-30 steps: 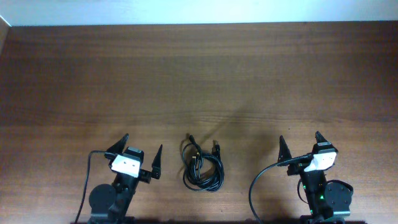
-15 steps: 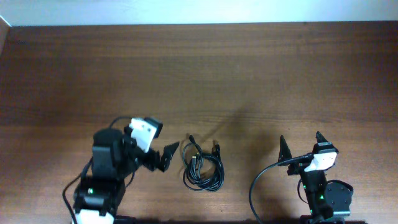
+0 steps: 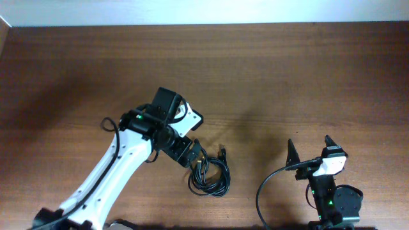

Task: Untangle cables
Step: 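Reach the left gripper down onto the black cable bundle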

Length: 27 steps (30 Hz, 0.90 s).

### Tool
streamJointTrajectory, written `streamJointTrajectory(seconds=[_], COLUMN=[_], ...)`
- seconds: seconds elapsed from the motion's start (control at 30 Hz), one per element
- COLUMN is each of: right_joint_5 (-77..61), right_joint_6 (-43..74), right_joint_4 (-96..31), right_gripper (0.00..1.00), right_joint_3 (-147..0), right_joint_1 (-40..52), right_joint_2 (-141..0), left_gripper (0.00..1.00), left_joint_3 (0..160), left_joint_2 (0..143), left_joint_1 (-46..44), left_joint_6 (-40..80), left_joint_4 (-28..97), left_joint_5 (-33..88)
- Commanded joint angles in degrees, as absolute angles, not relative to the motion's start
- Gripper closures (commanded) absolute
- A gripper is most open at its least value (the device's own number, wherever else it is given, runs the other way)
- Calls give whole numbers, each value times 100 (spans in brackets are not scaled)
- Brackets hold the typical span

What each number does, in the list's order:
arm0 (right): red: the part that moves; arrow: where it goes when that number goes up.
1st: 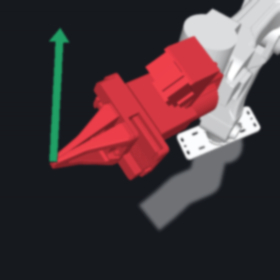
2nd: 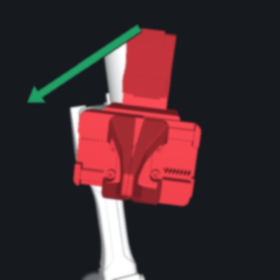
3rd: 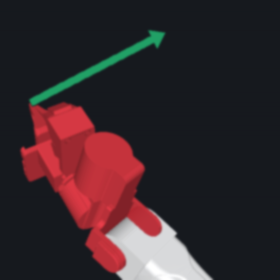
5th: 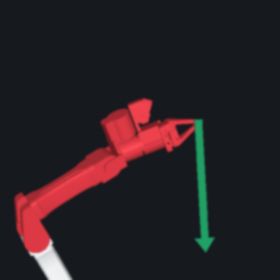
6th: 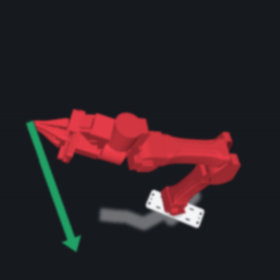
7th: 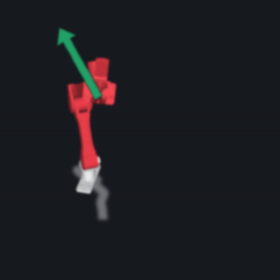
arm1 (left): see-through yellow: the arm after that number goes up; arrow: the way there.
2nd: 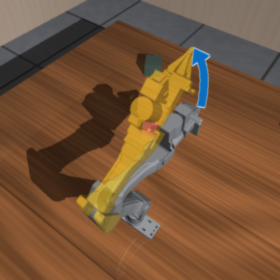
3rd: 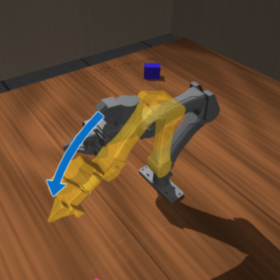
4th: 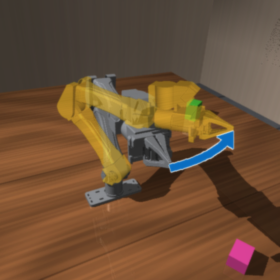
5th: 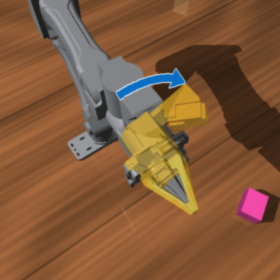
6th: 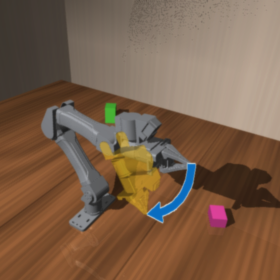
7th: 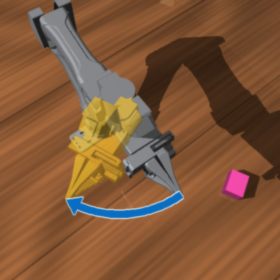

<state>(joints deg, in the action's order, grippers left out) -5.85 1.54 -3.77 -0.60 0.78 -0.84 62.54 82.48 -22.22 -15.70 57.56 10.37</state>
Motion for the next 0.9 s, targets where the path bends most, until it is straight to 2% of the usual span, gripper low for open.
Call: streamJointTrajectory(seconds=[0.0,0.1,0.17,0.4,0.53,0.73,0.8,0.87], right_joint_5=[-552,-552,-552,-552,-552,-552,-552,-552], right_joint_6=[176,176,176,176,176,176,178,178], right_joint_4=[-410,-410,-410,-410,-410,-410,-410,-410], right_gripper=[1,1,1,1,1,1,1,1], right_joint_3=[-32,-32,-32,-32,-32,-32,-32,-32], right_joint_1=[36,36,36,36,36,36,36,36], right_joint_2=[-43,-43,-43,-43,-43,-43,-43,-43], left_gripper=[1,1,1,1,11,13,21,23], left_joint_3=[6359,6359,6348,6252,6055,5315,5234,5186], left_joint_2=[8547,8678,8753,9137,9290,9308,9312,9321], left_joint_1=[-2235,-2235,-2235,-2235,-2235,-2235,-2235,-2235], left_joint_6=[-1680,-1649,-2176,-3205,-3566,-3695,-3693,-3693], left_joint_4=[5601,5594,5601,5577,5201,4390,4348,4250], left_joint_5=[259,504,908,993,1251,1247,1251,1251])
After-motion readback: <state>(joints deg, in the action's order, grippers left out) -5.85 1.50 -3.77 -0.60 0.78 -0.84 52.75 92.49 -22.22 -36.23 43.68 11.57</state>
